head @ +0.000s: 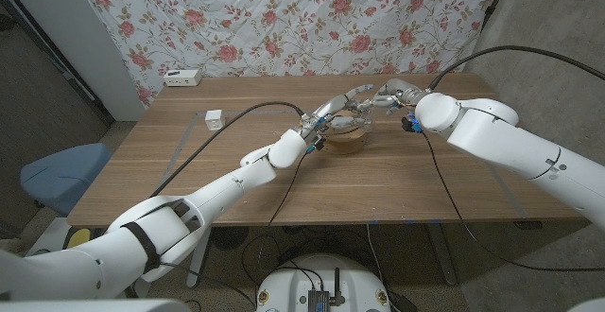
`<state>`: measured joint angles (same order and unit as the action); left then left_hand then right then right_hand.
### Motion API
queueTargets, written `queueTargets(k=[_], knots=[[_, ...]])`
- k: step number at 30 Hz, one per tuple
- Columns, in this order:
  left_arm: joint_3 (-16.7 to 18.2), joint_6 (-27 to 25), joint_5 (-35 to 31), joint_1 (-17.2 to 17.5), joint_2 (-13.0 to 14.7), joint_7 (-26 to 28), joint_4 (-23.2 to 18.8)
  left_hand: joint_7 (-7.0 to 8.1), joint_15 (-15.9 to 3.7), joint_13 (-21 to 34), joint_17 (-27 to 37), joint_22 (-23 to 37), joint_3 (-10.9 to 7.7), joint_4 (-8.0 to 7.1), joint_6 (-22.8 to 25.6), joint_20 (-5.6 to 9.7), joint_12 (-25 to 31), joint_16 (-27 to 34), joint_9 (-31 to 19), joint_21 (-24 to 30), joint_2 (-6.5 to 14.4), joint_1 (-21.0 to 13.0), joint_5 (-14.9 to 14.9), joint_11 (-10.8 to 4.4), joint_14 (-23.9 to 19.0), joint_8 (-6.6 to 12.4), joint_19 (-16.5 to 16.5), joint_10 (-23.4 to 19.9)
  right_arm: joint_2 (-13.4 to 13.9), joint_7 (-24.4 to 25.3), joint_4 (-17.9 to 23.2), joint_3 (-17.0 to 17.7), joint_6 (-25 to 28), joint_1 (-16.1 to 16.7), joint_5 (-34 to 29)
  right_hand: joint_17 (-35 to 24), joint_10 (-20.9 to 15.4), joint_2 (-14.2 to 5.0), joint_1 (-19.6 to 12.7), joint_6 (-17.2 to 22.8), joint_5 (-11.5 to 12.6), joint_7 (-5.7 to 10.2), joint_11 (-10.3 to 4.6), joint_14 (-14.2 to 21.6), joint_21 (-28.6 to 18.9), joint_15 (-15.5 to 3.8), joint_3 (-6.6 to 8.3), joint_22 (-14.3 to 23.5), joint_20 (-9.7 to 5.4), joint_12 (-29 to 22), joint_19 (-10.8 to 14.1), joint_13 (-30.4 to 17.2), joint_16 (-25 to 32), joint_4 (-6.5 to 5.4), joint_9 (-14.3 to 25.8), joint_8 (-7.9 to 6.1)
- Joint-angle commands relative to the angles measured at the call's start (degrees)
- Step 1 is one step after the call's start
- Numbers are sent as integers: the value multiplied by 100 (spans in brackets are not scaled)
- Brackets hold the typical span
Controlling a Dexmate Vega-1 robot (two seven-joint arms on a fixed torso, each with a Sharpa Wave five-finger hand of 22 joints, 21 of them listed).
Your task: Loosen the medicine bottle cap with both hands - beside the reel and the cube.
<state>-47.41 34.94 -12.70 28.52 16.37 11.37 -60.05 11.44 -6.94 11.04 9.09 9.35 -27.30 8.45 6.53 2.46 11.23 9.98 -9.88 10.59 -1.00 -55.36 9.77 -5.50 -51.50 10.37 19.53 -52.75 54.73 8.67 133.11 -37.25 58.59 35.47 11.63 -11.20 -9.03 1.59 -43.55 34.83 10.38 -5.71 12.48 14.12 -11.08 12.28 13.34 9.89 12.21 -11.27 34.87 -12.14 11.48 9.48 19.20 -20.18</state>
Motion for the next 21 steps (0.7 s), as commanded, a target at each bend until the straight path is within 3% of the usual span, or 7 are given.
queueTargets(k=[1,21], knots=[[6,-4,0,5,2,4,-5,10,-430,35,12,14,-52,-7,14,360,37,-3,-9,1,65,24,36,-319,-23,14,17,-342,-52,25,-15,-44,93,-20,-65,-18,-66,-2,-130,136,30,30,3,90,-28,7,81,2,-7,-54,78,-7,45,1,29,-82],[28,-88,-24,82,62,-2,-193,25,-432,34,12,14,-50,-1,28,367,39,-2,-8,2,55,29,35,-325,-23,17,21,-349,-117,232,40,27,110,134,-117,-31,-287,-34,-418,643,42,242,-1,270,-41,4,178,0,-35,-85,227,-4,93,-13,132,-391]])
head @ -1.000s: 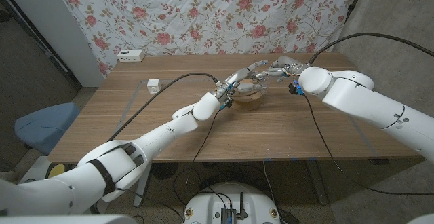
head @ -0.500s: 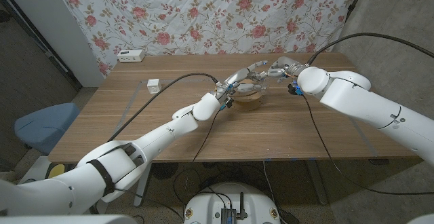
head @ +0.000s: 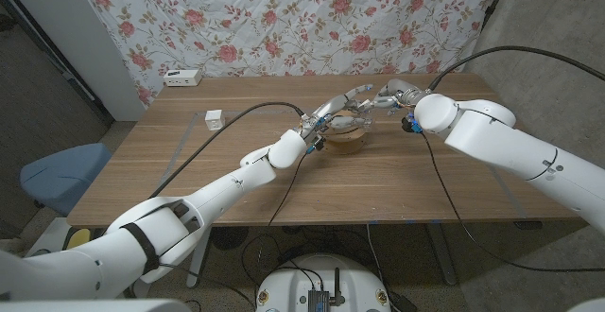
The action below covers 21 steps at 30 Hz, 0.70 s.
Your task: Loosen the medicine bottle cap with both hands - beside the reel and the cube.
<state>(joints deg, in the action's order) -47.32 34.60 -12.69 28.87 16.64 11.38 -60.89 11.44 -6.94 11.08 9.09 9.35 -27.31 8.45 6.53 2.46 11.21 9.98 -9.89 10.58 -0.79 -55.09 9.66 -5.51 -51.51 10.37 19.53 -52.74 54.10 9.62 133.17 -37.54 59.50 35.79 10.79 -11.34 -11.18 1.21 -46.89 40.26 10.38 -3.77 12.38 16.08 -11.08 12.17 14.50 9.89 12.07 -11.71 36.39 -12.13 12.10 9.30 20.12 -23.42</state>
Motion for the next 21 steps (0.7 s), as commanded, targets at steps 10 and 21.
queueTargets(k=[10,21], knots=[[39,-110,-33,116,75,3,-232,17,-429,30,12,14,-51,0,27,363,40,-2,-8,2,33,8,47,-320,-23,15,20,-349,-55,245,103,149,-14,239,-9,-18,-236,-34,-200,389,42,153,-16,163,-32,13,106,-2,-48,-62,109,7,50,-5,61,-209],[63,-169,-48,185,120,10,-354,14,-435,29,11,14,-55,1,22,365,36,-5,-8,2,32,10,47,-323,-17,13,19,-341,-75,377,156,238,-81,371,-4,-18,-322,-55,-256,538,37,195,-64,216,-32,10,126,-2,-59,-66,141,13,58,-12,24,-250]])
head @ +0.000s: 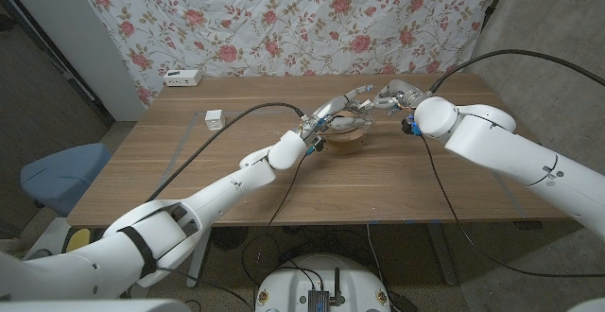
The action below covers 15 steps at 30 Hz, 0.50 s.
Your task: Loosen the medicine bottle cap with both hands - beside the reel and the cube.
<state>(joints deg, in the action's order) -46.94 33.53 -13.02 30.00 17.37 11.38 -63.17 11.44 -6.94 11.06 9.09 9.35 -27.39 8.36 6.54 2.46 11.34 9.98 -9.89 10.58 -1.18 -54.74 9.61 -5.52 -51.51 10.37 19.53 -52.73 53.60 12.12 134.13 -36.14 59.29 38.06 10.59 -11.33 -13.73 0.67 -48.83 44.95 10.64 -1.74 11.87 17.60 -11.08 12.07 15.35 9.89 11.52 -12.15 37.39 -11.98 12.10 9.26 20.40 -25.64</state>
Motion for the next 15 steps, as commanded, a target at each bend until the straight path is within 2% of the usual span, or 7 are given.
queueTargets(k=[1,8,15], knots=[[27,-72,-19,76,52,9,-138,24,-435,32,12,14,-47,9,23,366,24,-4,-8,2,73,-24,52,-320,-18,13,20,-345,-33,144,61,112,-67,160,19,-18,-79,-2,-67,78,10,3,-15,68,-32,19,42,-2,-6,-25,43,-2,58,-9,-7,-30],[34,-76,-17,81,54,8,-142,24,-437,32,13,14,-46,11,24,365,23,-2,-8,2,70,-24,51,-326,-20,14,21,-341,-51,185,65,133,-72,182,21,-19,-138,-12,-102,180,5,35,-80,107,-29,16,53,-2,-8,-29,54,1,65,-11,-31,-60],[33,-56,-16,63,42,7,-104,20,-438,32,13,14,-46,12,22,365,25,-1,-8,1,70,-22,51,-324,-21,13,19,-347,-39,166,55,124,-97,170,22,-18,-145,-13,-122,191,3,41,-84,121,-27,16,58,-2,-15,-21,60,2,65,-10,-43,-60]])
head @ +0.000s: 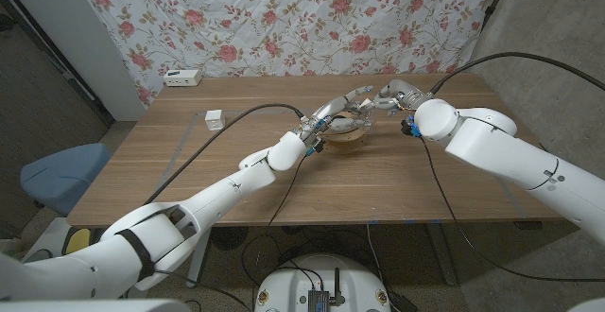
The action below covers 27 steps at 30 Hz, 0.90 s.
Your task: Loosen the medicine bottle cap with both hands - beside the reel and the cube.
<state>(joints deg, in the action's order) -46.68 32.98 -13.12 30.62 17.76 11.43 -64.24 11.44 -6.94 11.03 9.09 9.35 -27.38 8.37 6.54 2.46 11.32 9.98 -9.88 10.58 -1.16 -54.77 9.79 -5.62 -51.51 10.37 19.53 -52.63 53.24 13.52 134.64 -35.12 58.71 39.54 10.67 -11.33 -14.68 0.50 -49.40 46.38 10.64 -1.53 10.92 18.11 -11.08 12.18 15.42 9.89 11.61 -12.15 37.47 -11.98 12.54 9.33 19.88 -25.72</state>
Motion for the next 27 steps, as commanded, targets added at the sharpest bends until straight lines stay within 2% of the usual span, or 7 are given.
queueTargets(k=[1,4,16,27], knots=[[6,6,-1,-3,0,-5,12,21,-437,34,13,14,-47,12,24,365,28,-2,-8,1,68,-20,33,-311,-20,14,19,-358,-23,45,2,36,-22,30,21,-19,-53,5,-66,47,2,14,11,70,-26,7,51,-2,-31,-21,50,2,21,-17,7,-52],[4,10,-2,-8,-3,-6,22,18,-434,34,13,14,-48,10,23,360,24,-1,-8,1,69,-17,33,-310,-22,13,17,-348,-16,47,-2,34,-40,33,17,-19,-60,7,-71,54,1,51,8,78,-25,11,50,-1,-31,-18,52,3,21,-20,0,-53],[-4,49,-14,-43,-17,-2,66,13,-432,34,13,14,-51,12,20,363,25,-1,-8,1,69,-16,33,-311,-21,12,17,-350,13,-54,-10,5,-2,-29,59,-23,5,7,-68,-29,-7,17,24,39,-13,17,42,-1,-42,27,35,5,-4,-40,-20,-14],[-5,53,-24,-39,-14,-1,49,18,-434,35,12,14,-51,16,27,367,27,-4,-8,2,62,-18,33,-310,-13,15,19,-355,104,-214,13,-23,-12,-91,127,-31,143,42,85,-388,-28,-78,104,-78,12,32,-34,1,-6,95,-34,3,-62,-117,5,107]])
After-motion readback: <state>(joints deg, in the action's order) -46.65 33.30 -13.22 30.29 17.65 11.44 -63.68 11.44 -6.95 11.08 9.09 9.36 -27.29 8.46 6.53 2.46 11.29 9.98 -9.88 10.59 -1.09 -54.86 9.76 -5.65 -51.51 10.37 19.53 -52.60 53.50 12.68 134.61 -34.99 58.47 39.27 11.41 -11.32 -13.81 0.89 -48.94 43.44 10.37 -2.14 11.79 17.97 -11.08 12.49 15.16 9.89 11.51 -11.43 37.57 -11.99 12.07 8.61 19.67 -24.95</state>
